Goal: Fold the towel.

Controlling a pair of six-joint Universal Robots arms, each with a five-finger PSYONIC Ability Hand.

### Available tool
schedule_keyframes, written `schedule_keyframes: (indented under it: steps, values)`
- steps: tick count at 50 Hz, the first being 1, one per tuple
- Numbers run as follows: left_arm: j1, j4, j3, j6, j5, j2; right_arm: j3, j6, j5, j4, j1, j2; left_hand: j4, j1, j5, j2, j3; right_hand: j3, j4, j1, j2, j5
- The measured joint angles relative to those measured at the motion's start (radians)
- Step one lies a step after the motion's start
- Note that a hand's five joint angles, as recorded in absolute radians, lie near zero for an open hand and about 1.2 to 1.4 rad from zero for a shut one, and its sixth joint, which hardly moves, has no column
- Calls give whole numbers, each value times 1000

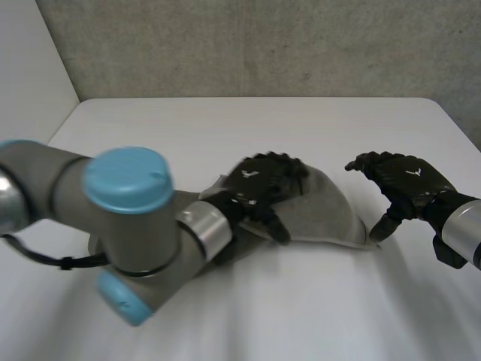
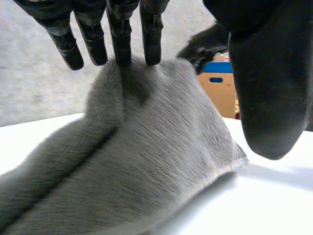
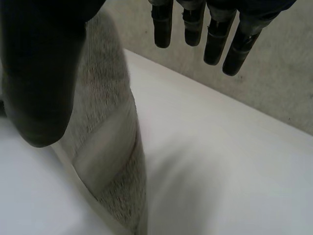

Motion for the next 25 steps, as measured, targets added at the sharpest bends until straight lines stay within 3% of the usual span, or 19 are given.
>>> schedule_keyframes:
  steps: [6,13,25]
  values:
    - [106,5,-192,51,5,172,49,6,0,-24,33,-97,0,0,0,0,0,0,0,0,0,0]
    - [177,8,-349,139,3,268,89,9,19,-74,108,-152,0,0,0,-3,0,0,0,0,0,0]
    - [237,12,-438,197,-9,232,102,-25,47,-116,268,-9,0,0,15,-3,0,0,0,0,0,0]
